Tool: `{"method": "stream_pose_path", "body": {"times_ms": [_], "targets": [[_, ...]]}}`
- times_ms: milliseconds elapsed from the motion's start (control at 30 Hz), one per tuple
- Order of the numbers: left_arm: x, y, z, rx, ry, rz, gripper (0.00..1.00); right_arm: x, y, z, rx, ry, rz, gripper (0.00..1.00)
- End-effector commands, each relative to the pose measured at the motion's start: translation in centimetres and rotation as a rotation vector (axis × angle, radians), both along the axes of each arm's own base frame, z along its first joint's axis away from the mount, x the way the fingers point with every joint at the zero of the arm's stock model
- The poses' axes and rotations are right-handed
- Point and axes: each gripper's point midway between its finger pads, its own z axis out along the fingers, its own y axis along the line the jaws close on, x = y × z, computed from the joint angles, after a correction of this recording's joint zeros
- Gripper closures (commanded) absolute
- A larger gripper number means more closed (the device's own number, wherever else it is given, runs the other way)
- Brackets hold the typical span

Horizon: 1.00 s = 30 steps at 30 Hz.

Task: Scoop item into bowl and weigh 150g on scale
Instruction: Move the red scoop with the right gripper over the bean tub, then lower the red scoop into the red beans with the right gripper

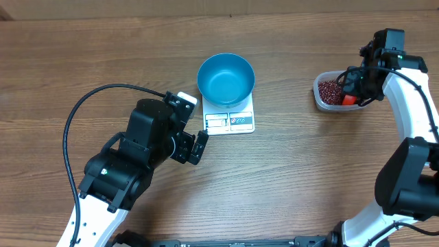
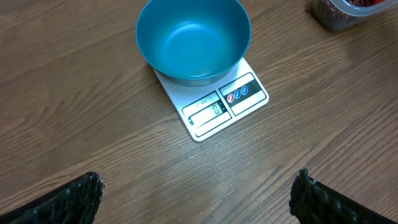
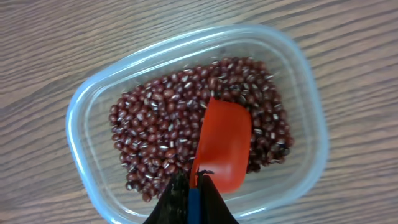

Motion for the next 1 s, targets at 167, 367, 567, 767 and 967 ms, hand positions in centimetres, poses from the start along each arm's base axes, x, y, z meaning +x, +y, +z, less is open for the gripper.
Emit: {"method": "stream_pose_path", "body": {"times_ms": [167,367,567,767,967], "targets": [[-0.2,0.0,0.2,-0.005,-0.01,0.002,0.0,-0.5,1.5,-3.0,0.085,0.071,0.043,0.96],[-0.2,0.0,0.2,-0.005,-0.01,0.002,0.01,-0.4,2.2,-3.7,0.122,0.079,0.076,0.96],[-0.2,0.0,0.2,-0.005,-0.01,0.002,0.01,-0.2,2.4,-3.5,0.157,0.062,0.09,0.96],[-0.2,0.0,0.2,-0.005,-0.01,0.002,0.0,-0.1,1.9,-3.2,0.214,0.04,0.081,0.96],[-0.2,0.0,0.2,-0.005,-0.01,0.002,0.0,-0.3,0.7,-3.0,0.26,0.023,0.048,0.96]]}}
